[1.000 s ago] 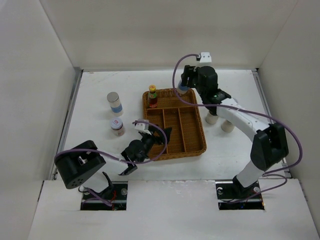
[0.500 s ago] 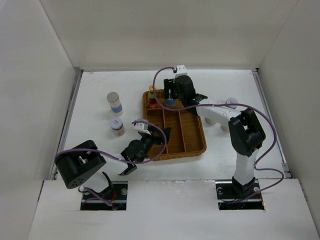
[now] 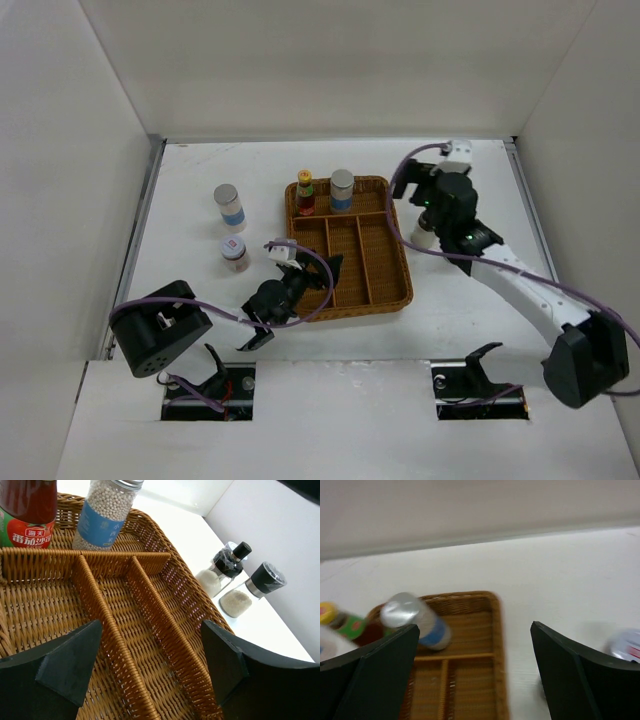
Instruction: Organize the condiment bottles
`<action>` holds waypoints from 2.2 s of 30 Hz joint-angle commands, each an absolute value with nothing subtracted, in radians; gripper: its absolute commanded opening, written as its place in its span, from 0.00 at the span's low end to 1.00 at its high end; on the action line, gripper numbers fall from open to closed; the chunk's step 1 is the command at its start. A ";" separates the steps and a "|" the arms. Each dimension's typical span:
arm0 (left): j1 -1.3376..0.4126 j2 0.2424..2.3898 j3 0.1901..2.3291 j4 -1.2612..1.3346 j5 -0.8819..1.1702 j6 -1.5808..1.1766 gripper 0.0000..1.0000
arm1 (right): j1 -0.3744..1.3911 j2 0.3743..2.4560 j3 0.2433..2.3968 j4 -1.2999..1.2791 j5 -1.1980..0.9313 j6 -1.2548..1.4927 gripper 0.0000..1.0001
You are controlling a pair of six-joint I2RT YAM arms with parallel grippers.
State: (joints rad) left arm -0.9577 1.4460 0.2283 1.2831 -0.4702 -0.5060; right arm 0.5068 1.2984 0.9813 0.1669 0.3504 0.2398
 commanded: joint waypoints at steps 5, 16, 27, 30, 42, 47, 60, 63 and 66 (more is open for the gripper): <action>-0.964 1.431 0.224 1.358 -0.460 -0.523 0.79 | 0.341 1.288 0.850 0.043 0.420 0.325 0.99; -0.970 1.407 0.216 1.356 -0.465 -0.522 0.79 | 0.332 1.480 0.926 0.003 0.425 0.325 0.91; -0.963 1.410 0.215 1.358 -0.468 -0.523 0.80 | 0.331 1.441 0.962 0.001 0.480 0.324 0.52; -0.961 1.408 0.213 1.358 -0.469 -0.523 0.80 | 0.385 1.359 1.011 0.028 0.543 0.261 0.52; -0.956 1.385 0.207 1.358 -0.482 -0.523 0.81 | 0.611 1.465 1.101 0.089 0.479 0.278 0.53; -0.953 1.387 0.204 1.358 -0.492 -0.523 0.81 | 0.628 1.528 1.092 0.097 0.474 0.299 0.53; -0.958 1.402 0.210 1.359 -0.488 -0.523 0.82 | 0.619 1.554 1.002 0.141 0.448 0.339 0.85; -0.966 1.384 0.206 1.358 -0.488 -0.523 0.82 | 0.604 1.427 0.962 0.132 0.445 0.339 0.97; -0.966 1.391 0.209 1.359 -0.488 -0.525 0.82 | 0.558 1.254 0.873 0.126 0.478 0.344 1.00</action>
State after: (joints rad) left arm -0.9588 1.4059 0.2096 1.2884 -0.4858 -0.5098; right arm 0.6010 1.4220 0.9146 0.0681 0.4454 0.3298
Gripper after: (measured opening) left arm 0.818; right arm 0.996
